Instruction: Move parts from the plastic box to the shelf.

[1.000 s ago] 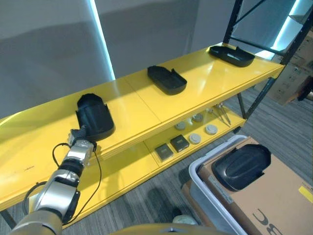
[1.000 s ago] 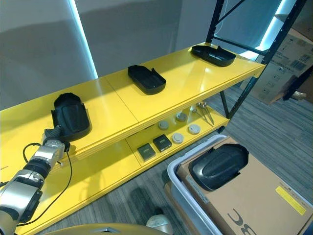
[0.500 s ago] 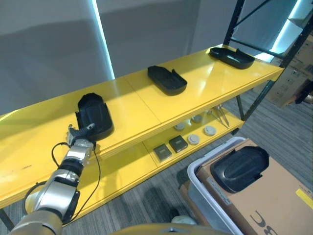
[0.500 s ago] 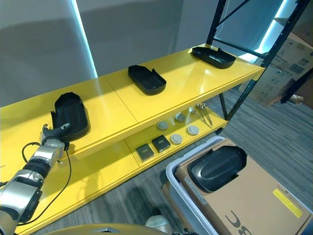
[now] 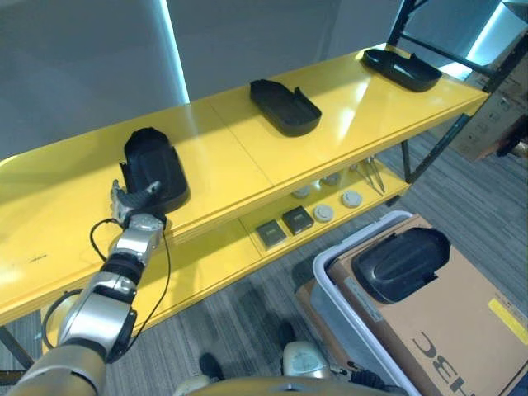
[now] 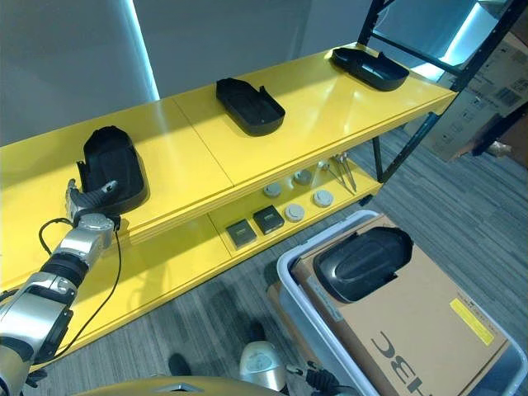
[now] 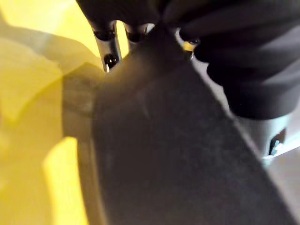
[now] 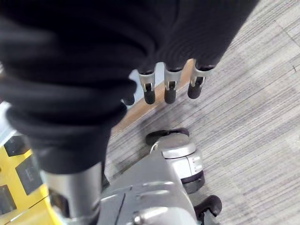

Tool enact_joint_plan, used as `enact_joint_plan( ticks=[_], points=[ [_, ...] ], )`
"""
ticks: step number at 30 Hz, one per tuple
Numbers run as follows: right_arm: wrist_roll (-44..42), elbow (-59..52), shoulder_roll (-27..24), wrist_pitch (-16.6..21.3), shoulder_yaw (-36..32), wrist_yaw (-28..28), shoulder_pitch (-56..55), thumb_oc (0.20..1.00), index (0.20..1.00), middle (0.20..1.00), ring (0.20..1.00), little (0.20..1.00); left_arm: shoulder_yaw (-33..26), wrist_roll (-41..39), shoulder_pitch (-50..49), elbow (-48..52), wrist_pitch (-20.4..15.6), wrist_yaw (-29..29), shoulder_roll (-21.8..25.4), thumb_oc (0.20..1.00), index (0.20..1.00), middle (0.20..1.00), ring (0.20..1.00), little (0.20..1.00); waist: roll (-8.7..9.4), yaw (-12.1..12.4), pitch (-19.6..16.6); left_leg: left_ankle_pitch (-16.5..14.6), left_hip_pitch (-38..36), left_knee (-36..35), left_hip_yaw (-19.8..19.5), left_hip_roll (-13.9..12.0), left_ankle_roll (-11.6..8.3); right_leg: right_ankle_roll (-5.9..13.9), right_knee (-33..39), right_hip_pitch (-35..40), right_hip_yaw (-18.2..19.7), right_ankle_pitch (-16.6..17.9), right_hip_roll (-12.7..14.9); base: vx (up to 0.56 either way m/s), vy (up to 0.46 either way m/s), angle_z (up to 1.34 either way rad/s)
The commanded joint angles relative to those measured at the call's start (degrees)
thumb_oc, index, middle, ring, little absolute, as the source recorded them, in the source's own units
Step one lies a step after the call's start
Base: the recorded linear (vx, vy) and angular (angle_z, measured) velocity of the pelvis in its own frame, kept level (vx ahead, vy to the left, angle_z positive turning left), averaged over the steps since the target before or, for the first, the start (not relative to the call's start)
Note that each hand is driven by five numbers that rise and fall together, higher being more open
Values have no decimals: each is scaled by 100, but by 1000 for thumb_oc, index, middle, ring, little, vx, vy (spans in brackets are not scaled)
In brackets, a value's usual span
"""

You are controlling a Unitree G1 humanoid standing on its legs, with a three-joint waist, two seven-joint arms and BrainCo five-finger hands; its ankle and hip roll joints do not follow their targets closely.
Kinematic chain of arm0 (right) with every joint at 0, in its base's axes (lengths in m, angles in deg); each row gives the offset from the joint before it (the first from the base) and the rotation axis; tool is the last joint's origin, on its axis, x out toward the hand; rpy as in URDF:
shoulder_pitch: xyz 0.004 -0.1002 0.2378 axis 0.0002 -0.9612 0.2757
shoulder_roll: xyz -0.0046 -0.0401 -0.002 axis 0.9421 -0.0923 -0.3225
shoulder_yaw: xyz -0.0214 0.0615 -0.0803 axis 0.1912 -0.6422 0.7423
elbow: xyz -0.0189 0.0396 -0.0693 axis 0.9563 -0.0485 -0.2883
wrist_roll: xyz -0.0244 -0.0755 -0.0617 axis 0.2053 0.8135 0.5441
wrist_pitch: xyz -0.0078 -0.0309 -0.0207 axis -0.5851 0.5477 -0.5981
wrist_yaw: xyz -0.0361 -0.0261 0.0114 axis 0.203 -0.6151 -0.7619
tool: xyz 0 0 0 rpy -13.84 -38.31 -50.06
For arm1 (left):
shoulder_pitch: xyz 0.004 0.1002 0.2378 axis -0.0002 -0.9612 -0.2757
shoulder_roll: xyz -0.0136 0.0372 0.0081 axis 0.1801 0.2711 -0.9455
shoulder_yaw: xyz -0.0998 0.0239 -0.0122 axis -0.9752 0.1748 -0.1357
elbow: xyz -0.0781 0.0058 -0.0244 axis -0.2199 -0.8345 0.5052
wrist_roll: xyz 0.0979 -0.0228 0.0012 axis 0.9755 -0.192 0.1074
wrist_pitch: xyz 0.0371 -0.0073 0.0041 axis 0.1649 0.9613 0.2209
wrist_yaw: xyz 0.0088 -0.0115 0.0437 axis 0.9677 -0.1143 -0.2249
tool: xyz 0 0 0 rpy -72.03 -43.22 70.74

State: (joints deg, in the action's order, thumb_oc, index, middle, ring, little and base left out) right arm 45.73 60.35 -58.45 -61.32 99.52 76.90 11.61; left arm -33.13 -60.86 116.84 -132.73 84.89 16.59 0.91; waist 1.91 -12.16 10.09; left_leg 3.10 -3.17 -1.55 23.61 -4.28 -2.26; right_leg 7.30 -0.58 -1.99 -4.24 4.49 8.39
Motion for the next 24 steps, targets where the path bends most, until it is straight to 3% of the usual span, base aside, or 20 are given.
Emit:
enact_joint_plan(
  ticks=[1,4,8,9,11,13,15,19,22,23,24],
  points=[
    [5,-14,-151,-63,101,-6,-20,1000,1000,1000,1000,1000,-223,226,519,257,-619,-422,273,1000,1000,1000,1000,1000,-41,55,-61,-337,7,542,-426,-542,-207,330,-286,17,97,-157,229,72,-47,-2],
    [24,29,-142,-122,-30,-49,-146,1000,1000,1000,1000,1000,-473,633,452,1446,-954,-680,850,1000,1000,1000,1000,1000,-55,204,-71,-313,-66,440,-483,-580,-238,319,-166,188,-19,-168,228,91,-38,0],
    [85,4,-77,-155,-148,-77,-240,1000,1000,1000,1000,1000,-790,861,253,2686,-1151,-345,1346,1000,1000,1000,1000,1000,-72,339,-85,-279,-32,381,-557,-580,-244,309,-91,241,-77,-142,231,50,-19,13],
    [102,-37,-41,-175,-206,-91,-277,1000,1000,1000,1000,1000,-991,804,42,3406,-1173,181,1464,1000,1000,1000,1000,1000,-76,424,-73,-270,-12,358,-609,-568,-250,310,-52,275,-121,-138,243,24,-5,16],
    [247,-107,62,-167,-289,-89,-317,1000,1000,1000,1000,1000,-1104,-313,-596,4757,-1318,2121,1295,1000,1000,1000,1000,1000,-98,576,-29,-265,37,326,-690,-535,-248,326,-7,299,-205,-123,269,-3,12,11],
    [382,-142,123,-101,-430,-93,-308,1000,1000,1000,1000,1000,-975,-1163,-1401,5869,-991,3438,907,1000,1000,1000,1000,1000,-142,721,68,-259,110,351,-773,-499,-238,350,22,302,-272,-87,298,-39,26,17],
    [408,-164,126,-93,-455,-69,-304,1000,1000,1000,1000,1000,-934,-2026,-1860,6106,-823,4206,739,1000,1000,1000,1000,1000,-180,794,101,-247,137,360,-800,-483,-235,362,43,308,-301,-64,314,-23,37,21],
    [460,-195,36,-43,-461,-94,-307,1000,1000,1000,1000,1000,-772,-2425,-2745,6170,-1097,5647,695,1000,1000,1000,1000,1000,-256,909,171,-216,216,382,-803,-471,-227,371,65,265,-326,-5,352,-35,34,2],
    [391,-217,-47,-28,-431,-101,-298,1000,1000,1000,1000,1000,-637,-3041,-3258,6382,-992,6065,606,1000,1000,1000,1000,1000,-310,995,233,-185,262,366,-843,-442,-224,375,96,248,-359,40,380,-48,32,-2],
    [416,-238,-63,-23,-407,-100,-319,1000,1000,1000,1000,1000,-619,-3126,-3364,6372,-1112,6118,595,1000,1000,1000,1000,1000,-319,1006,236,-181,263,360,-842,-436,-222,378,105,250,-363,49,386,-30,27,1],
    [439,-274,-77,-18,-386,-106,-370,1000,1000,1000,1000,1000,-631,-3211,-3534,6392,-1180,6125,537,595,595,595,595,595,-325,1024,242,-174,261,350,-842,-429,-218,381,115,250,-377,61,398,0,0,0]
  ],
)
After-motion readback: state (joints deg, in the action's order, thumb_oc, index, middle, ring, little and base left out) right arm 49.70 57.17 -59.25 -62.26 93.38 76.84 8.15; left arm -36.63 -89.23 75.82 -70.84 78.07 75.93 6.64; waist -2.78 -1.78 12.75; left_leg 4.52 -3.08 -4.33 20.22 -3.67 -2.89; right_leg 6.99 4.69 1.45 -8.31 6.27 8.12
